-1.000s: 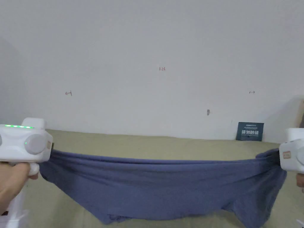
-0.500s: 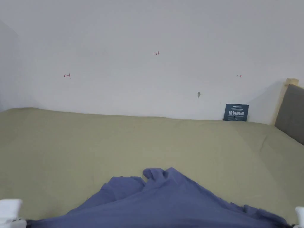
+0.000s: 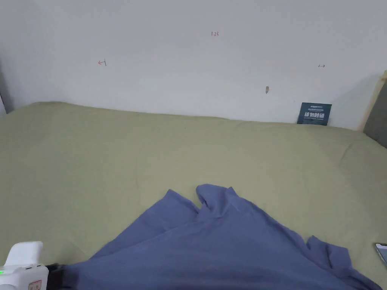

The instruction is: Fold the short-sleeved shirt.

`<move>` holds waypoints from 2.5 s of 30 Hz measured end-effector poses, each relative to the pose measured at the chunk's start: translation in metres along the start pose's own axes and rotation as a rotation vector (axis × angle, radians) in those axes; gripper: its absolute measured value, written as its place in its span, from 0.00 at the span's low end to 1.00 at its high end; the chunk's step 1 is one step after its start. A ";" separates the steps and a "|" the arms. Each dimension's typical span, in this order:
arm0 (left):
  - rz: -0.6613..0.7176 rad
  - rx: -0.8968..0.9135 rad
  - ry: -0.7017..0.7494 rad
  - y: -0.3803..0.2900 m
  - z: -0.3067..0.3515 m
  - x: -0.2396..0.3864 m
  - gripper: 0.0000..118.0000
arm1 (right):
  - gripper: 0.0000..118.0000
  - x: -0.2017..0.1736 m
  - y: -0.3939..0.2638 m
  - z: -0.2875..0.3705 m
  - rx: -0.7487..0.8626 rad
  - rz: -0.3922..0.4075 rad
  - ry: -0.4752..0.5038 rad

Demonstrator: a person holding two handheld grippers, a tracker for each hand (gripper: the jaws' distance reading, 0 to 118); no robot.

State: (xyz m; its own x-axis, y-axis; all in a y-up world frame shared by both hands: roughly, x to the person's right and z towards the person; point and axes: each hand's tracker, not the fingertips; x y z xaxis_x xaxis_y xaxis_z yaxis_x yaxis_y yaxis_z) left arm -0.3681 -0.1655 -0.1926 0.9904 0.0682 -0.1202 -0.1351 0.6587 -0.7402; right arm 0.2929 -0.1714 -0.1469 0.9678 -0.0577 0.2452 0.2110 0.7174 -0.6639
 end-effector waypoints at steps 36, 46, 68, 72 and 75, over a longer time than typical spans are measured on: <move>-0.075 -0.170 -0.040 0.006 -0.043 -0.007 0.26 | 0.00 -0.135 0.004 0.032 0.037 0.249 0.177; -0.093 -0.159 -0.022 0.006 -0.045 -0.001 0.02 | 0.00 -0.170 0.120 -0.104 -0.007 0.347 0.153; -0.052 -0.181 -0.044 0.019 -0.043 -0.002 0.02 | 0.00 -0.211 0.180 -0.212 -0.153 0.411 0.104; -0.050 -0.110 -0.042 0.035 -0.014 0.000 0.02 | 0.00 -0.196 0.199 -0.141 -0.038 0.399 0.152; -0.020 -0.023 -0.093 0.065 0.019 0.001 0.02 | 0.00 -0.178 0.223 -0.072 0.070 0.387 0.182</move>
State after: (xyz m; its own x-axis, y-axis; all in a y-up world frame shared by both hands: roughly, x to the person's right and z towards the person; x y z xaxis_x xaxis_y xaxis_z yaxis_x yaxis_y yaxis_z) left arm -0.3756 -0.1088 -0.2282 0.9911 0.1253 -0.0445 -0.1154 0.6435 -0.7567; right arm 0.1776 -0.0512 -0.3889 0.9835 0.1081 -0.1450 -0.1761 0.7549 -0.6318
